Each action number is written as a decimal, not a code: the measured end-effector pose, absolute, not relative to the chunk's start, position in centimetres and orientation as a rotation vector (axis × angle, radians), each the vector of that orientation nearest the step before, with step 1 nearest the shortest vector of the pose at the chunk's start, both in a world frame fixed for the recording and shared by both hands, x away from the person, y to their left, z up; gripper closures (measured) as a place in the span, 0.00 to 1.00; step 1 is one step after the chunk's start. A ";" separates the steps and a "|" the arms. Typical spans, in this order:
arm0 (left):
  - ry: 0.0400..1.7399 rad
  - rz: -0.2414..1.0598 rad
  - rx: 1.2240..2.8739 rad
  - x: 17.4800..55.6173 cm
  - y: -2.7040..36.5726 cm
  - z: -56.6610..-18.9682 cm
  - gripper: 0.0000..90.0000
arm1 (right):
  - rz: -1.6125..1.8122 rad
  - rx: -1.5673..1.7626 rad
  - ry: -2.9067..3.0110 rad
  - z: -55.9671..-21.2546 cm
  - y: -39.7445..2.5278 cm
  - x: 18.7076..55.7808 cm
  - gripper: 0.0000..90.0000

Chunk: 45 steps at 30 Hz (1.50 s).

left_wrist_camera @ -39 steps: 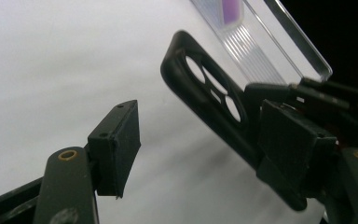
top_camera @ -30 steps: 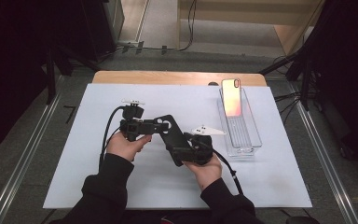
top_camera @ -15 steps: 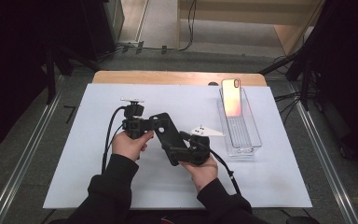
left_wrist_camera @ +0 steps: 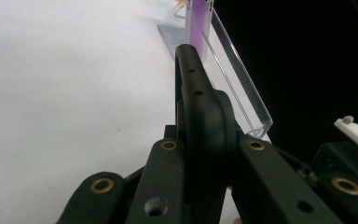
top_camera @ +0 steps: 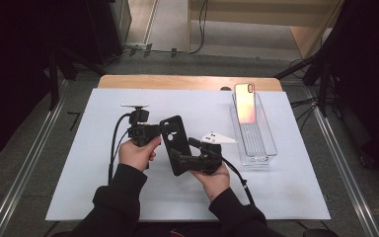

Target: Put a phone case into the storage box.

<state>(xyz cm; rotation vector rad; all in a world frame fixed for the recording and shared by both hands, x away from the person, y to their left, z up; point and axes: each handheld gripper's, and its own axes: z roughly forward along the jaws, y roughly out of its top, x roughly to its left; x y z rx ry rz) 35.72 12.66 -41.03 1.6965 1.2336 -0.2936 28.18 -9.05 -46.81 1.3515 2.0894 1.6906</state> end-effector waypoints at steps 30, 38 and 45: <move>1.008 0.054 1.780 33.5 11.7 -40.3 0.94 | 1.535 1.161 2.384 -45.1 -10.6 29.9 0.00; 0.923 0.110 1.771 32.7 11.3 -40.6 0.94 | 1.541 1.165 2.348 -44.6 -11.1 30.0 0.00; 0.923 0.065 1.771 32.5 10.7 -40.9 0.94 | 1.513 1.173 2.326 -43.8 -11.1 29.9 0.00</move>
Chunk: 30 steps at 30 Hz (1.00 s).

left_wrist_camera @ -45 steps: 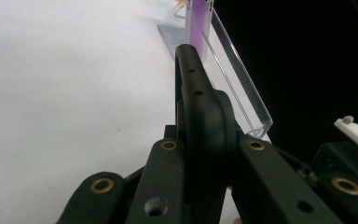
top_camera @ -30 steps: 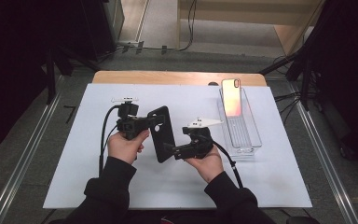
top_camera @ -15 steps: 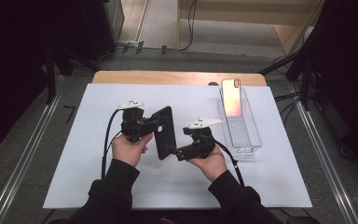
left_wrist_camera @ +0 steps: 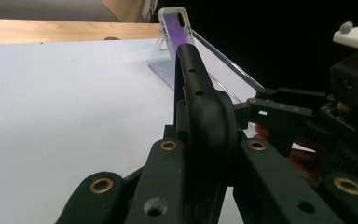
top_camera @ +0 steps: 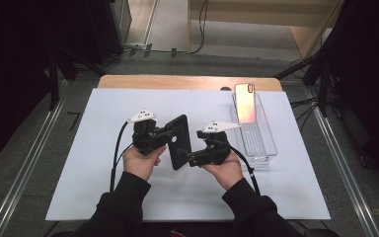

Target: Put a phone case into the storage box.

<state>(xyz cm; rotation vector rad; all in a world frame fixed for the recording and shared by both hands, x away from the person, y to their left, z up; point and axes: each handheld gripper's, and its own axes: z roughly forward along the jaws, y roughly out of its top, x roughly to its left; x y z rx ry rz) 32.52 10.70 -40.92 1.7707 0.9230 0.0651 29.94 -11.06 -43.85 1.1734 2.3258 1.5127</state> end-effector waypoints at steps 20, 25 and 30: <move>0.895 0.011 1.807 31.3 8.6 -40.9 0.94 | 1.484 1.203 2.282 -43.7 -10.3 29.7 0.09; 0.897 0.000 1.798 31.3 8.6 -40.9 0.93 | 1.496 1.183 2.257 -43.6 -10.3 29.5 0.12; 0.900 -0.014 1.791 31.3 8.6 -40.8 0.92 | 1.499 1.179 2.245 -43.4 -10.3 29.4 0.14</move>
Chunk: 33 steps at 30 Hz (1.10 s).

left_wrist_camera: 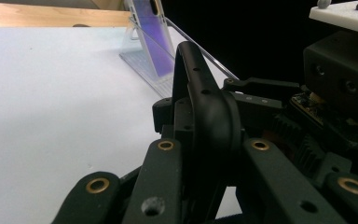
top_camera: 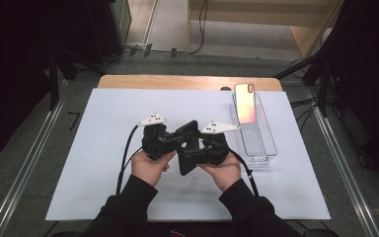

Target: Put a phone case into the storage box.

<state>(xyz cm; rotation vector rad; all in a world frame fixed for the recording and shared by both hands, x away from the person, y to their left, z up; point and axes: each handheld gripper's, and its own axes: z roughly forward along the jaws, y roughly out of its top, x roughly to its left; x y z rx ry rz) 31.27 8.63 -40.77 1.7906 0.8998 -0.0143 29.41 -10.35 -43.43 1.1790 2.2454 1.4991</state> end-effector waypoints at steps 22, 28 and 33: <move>0.959 -0.108 1.794 31.5 10.7 -39.8 0.47 | 1.397 1.264 2.236 -44.2 -12.1 30.6 0.14; 0.951 -0.131 1.835 31.2 11.2 -39.9 0.43 | 1.375 1.277 2.232 -44.3 -12.8 30.9 0.14; 0.932 -0.159 1.867 30.7 11.9 -40.3 0.39 | 1.380 1.287 2.234 -44.2 -13.3 31.1 0.14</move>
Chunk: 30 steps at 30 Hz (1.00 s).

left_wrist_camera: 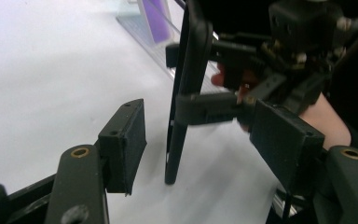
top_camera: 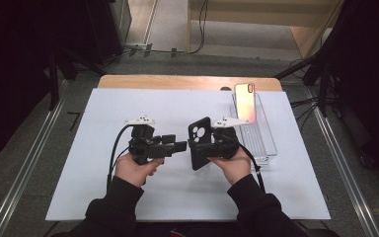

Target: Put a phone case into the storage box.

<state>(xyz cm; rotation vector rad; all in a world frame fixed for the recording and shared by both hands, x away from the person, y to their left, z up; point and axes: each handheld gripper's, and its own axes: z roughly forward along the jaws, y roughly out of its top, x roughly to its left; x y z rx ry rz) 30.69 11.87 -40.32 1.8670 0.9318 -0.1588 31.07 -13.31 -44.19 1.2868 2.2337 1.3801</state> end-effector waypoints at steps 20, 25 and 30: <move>0.843 -0.222 2.028 30.1 14.2 -43.0 0.36 | 1.433 1.199 2.358 -42.9 -14.4 31.5 0.14; 0.829 -0.226 2.076 29.8 14.9 -43.7 0.36 | 1.458 1.180 2.371 -42.5 -14.8 31.5 0.14; 0.818 -0.212 2.118 29.4 15.5 -44.1 0.36 | 1.477 1.179 2.370 -42.1 -15.2 31.6 0.14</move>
